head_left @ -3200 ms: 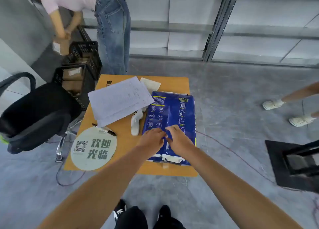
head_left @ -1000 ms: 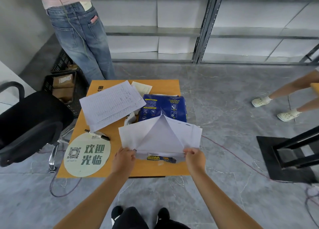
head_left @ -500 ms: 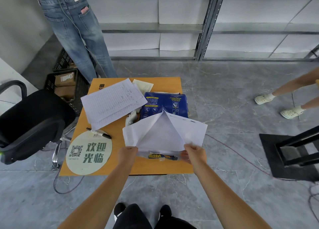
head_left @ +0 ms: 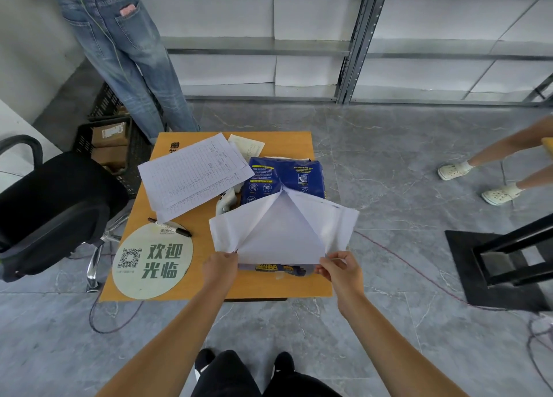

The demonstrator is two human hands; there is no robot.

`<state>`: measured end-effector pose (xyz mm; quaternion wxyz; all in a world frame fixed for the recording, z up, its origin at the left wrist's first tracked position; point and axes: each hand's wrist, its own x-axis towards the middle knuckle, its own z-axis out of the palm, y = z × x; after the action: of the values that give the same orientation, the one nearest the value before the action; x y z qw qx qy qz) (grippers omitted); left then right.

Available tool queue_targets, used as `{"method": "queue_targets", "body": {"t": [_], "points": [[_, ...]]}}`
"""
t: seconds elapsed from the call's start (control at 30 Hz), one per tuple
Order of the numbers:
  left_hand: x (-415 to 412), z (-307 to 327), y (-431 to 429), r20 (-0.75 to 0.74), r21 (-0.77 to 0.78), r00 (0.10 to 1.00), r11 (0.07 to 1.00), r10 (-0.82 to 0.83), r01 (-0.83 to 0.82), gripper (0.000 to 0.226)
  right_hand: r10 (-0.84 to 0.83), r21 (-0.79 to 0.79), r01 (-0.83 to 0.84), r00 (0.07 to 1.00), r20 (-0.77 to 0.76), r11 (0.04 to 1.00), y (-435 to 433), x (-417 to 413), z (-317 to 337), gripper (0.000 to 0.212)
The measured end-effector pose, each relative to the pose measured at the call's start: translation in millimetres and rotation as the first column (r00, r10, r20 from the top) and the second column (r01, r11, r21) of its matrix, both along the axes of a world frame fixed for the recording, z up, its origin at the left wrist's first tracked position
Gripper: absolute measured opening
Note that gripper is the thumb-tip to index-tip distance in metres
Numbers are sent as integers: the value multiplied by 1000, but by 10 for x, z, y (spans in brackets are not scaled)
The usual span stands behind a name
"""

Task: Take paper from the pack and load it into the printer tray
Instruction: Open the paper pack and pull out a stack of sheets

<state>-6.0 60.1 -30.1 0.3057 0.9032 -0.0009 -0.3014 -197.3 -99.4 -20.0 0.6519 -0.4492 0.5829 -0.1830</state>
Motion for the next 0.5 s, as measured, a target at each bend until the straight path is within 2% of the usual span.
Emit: {"method": "queue_targets", "body": {"t": [0.1,0.17,0.23,0.4,0.5], "points": [[17,8,-16,-61,-8,998,1000,3,-3,34,50,116,-56,997,54,992,-34,-127,-42,25],[40,12,-8,-73,-36,997,999,-13,10,32,123,223,-127,992,32,966,-111,-124,-60,25],[64,28,11,-59,-73,997,997,-43,38,27,207,265,-191,978,-37,945,-192,-58,-22,20],[37,73,37,-40,-104,993,989,-110,105,25,321,135,-294,904,-283,946,-272,121,-6,28],[21,67,75,-8,-90,983,979,-184,183,23,354,71,-349,890,-288,935,-215,130,-41,17]]}}
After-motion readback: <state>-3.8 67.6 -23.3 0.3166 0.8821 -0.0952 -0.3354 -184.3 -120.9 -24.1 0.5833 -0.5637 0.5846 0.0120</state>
